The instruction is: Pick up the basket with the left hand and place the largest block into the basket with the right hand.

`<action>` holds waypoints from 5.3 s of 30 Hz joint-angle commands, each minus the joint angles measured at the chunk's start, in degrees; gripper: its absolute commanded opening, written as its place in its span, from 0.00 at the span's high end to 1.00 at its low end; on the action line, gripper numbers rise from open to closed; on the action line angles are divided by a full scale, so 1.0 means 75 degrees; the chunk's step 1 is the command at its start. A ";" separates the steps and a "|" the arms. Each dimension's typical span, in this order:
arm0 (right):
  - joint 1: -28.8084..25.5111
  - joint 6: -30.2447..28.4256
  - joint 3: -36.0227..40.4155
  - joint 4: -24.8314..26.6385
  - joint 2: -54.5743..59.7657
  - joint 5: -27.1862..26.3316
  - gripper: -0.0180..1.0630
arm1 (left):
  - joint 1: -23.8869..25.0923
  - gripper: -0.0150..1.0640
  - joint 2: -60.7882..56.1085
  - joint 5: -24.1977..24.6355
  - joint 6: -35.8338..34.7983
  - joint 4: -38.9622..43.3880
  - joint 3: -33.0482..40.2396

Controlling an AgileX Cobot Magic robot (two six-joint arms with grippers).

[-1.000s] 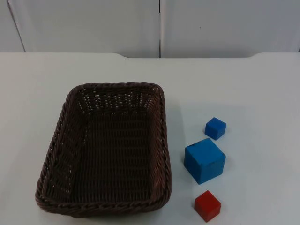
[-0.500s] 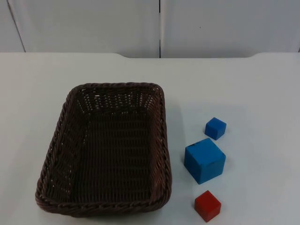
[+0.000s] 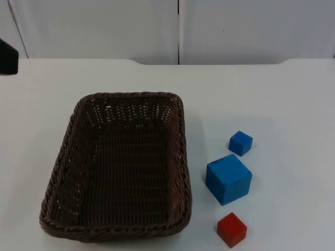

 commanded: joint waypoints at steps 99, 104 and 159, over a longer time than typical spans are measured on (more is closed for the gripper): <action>-0.0043 0.0013 0.0011 -0.0009 -0.0026 -0.0083 0.01 | -0.0905 0.13 0.8103 -0.2240 -0.1152 0.0829 -0.2279; -0.0043 0.0013 0.0011 -0.0009 -0.0026 -0.0083 0.01 | -0.0905 0.13 0.8103 -0.2240 -0.1152 0.0829 -0.2279; -0.0043 0.0011 0.0011 -0.0023 -0.0026 -0.0083 0.01 | -0.1244 0.99 0.6827 -0.1338 -0.1041 0.0567 -0.2279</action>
